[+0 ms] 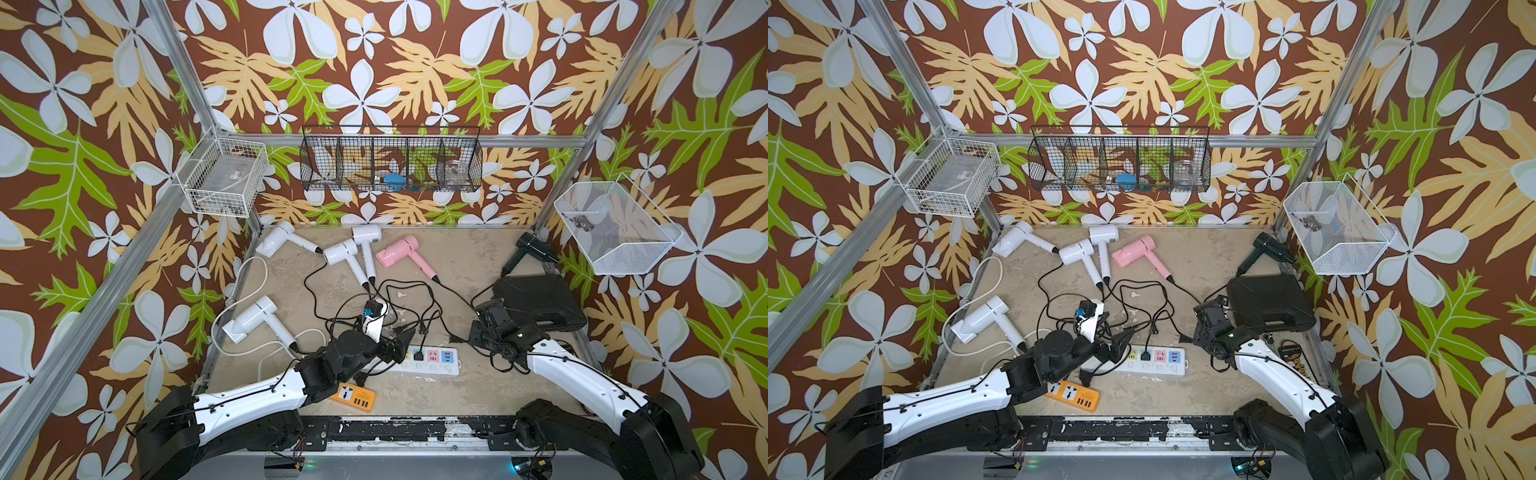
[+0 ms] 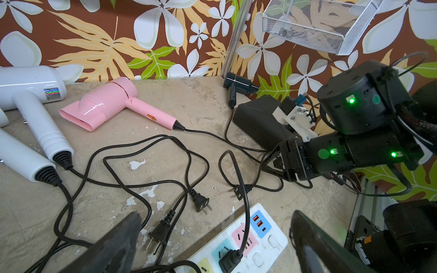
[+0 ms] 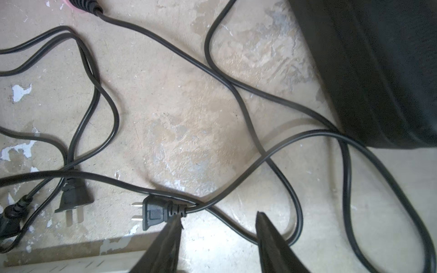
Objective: Charge the blow dryers
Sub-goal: Pick up the plug from the center of the board.
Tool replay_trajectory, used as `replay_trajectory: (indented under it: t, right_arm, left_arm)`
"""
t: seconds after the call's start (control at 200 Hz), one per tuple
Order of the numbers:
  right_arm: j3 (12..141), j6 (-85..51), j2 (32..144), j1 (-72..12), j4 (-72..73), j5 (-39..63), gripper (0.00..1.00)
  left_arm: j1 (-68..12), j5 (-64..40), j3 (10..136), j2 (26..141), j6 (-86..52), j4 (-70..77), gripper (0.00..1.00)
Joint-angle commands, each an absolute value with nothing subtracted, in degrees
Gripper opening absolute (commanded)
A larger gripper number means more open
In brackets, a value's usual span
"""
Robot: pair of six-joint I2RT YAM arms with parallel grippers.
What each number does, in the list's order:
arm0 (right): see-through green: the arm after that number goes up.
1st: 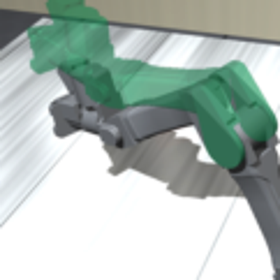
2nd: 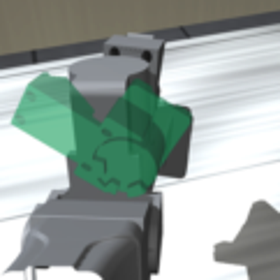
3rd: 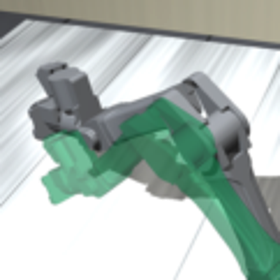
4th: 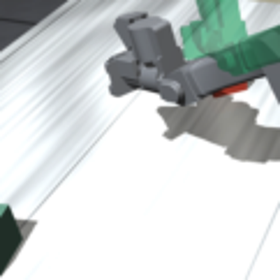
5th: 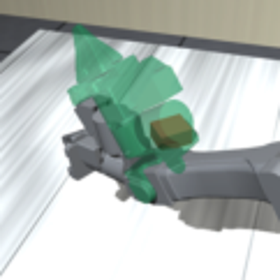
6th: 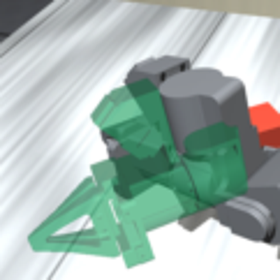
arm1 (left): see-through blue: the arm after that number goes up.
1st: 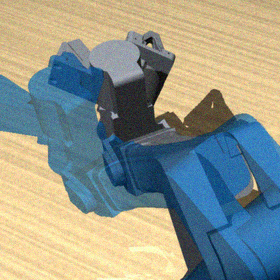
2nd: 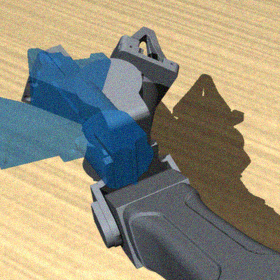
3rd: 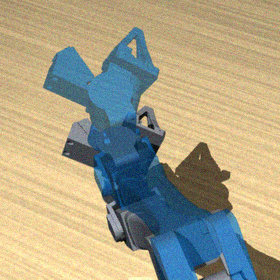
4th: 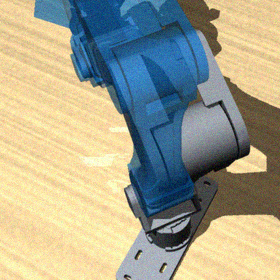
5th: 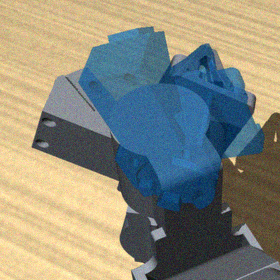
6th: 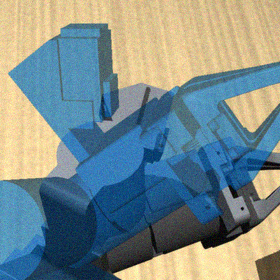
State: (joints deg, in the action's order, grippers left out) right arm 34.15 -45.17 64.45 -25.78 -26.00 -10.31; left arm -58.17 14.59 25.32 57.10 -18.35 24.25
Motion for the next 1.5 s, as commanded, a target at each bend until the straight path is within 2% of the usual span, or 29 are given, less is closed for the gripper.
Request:
replay_trajectory:
  t: [0.0,0.185,0.53,0.771,1.016,1.206,1.496]
  right_arm:
    - [35.3,-51.5,66.4,-25.8,-28.1,-8.5,0.47]
    - [39.4,-57.5,73.9,-25.8,-31.0,-9.3,0.39]
    - [42.6,-62.0,80.9,-25.8,-31.0,-11.6,0.40]
    - [42.6,-63.7,85.6,-25.8,-29.5,-9.6,0.38]
    - [41.9,-65.9,86.3,-25.8,-29.1,-9.9,0.22]
    - [41.6,-66.1,85.5,-24.6,-27.7,-9.8,0.00]
    - [42.7,-63.4,77.7,-22.9,-26.0,-10.0,0.00]
  left_arm:
    - [-58.2,15.0,25.4,57.0,-18.1,25.2,1.00]
    - [-58.1,15.1,25.4,56.5,-18.2,25.1,1.00]
    - [-58.1,15.4,25.2,55.7,-17.9,24.9,1.00]
    - [-58.1,15.6,25.0,54.9,-17.9,24.9,1.00]
    - [-58.2,15.3,24.9,54.7,-18.1,25.0,1.00]
    - [-58.1,15.1,24.7,54.4,-18.0,25.2,1.00]
    - [-58.1,14.1,24.1,53.8,-18.0,26.1,1.00]
